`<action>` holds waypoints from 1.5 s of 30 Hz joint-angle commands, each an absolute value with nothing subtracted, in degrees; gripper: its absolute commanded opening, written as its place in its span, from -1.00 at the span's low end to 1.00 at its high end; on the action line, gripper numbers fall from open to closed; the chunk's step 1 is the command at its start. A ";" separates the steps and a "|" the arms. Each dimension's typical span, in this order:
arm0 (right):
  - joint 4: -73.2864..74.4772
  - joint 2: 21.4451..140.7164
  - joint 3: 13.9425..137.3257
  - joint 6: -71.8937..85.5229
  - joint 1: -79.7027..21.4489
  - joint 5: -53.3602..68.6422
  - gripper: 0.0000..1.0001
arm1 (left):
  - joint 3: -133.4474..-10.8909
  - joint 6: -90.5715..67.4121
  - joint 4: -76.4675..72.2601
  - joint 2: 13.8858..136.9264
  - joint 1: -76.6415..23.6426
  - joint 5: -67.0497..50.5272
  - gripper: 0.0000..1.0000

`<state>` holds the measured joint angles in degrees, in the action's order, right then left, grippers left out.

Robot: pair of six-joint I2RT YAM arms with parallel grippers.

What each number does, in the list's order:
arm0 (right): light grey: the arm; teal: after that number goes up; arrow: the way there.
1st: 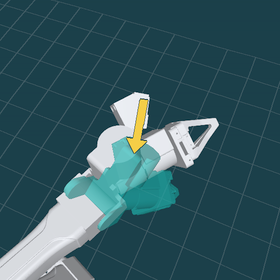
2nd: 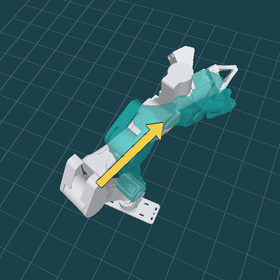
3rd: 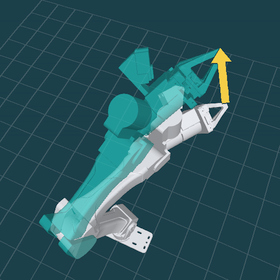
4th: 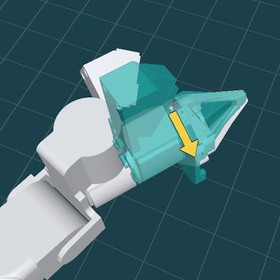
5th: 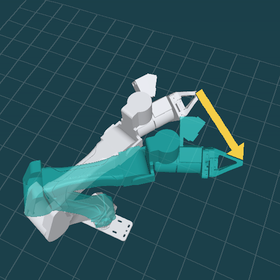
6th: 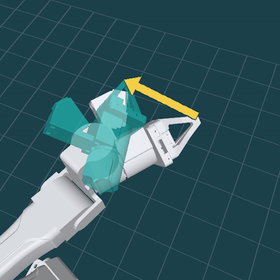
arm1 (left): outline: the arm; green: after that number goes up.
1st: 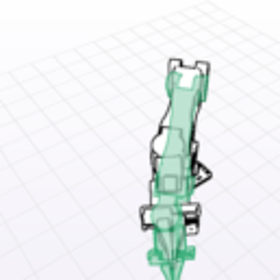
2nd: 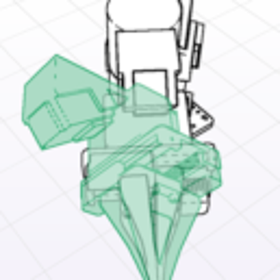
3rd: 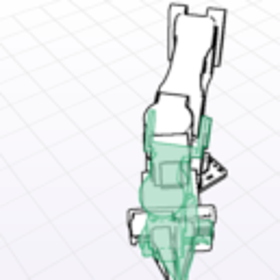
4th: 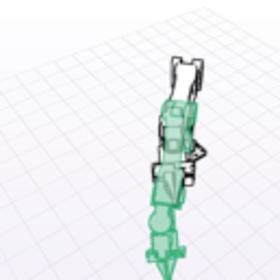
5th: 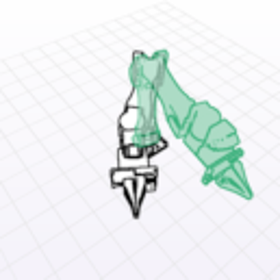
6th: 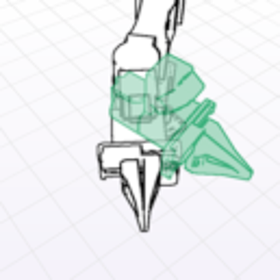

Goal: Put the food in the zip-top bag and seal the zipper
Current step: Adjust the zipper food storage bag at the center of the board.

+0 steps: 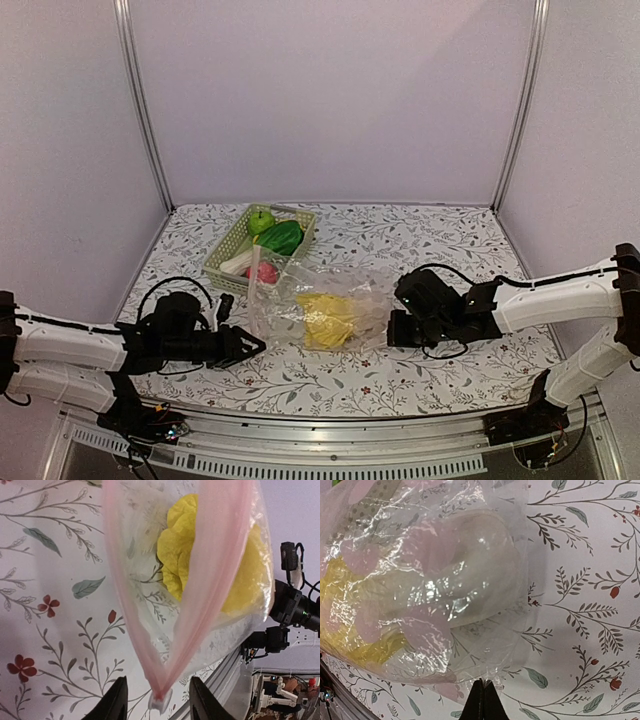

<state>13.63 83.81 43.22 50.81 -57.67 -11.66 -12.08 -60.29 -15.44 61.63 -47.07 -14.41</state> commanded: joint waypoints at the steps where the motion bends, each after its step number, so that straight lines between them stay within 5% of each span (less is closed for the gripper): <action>1: 13.02 83.60 43.61 51.06 -57.27 -11.92 -1.00 | -14.12 -60.64 -21.53 64.75 -47.90 -14.52 -0.33; 6: 13.40 82.28 42.48 51.13 -56.61 -12.81 -1.00 | -15.93 -59.96 -19.52 66.08 -47.99 -15.16 -1.00; 16: 16.40 77.18 41.96 44.10 -48.85 -10.77 -1.00 | -22.99 -52.29 -0.41 54.10 -47.83 -11.96 -1.00; 21: 16.37 81.13 47.18 39.94 -46.82 -9.13 -1.00 | -24.68 -52.99 -6.10 59.41 -49.42 -18.19 -1.00; 35: 15.76 85.36 49.87 35.49 -37.40 -5.73 -1.00 | -40.41 -53.59 -15.00 78.72 -65.13 -13.24 -1.00; 45: 27.45 73.20 55.75 31.58 -36.76 -3.89 -1.00 | -51.23 -50.27 -6.03 72.98 -64.74 -7.04 -1.00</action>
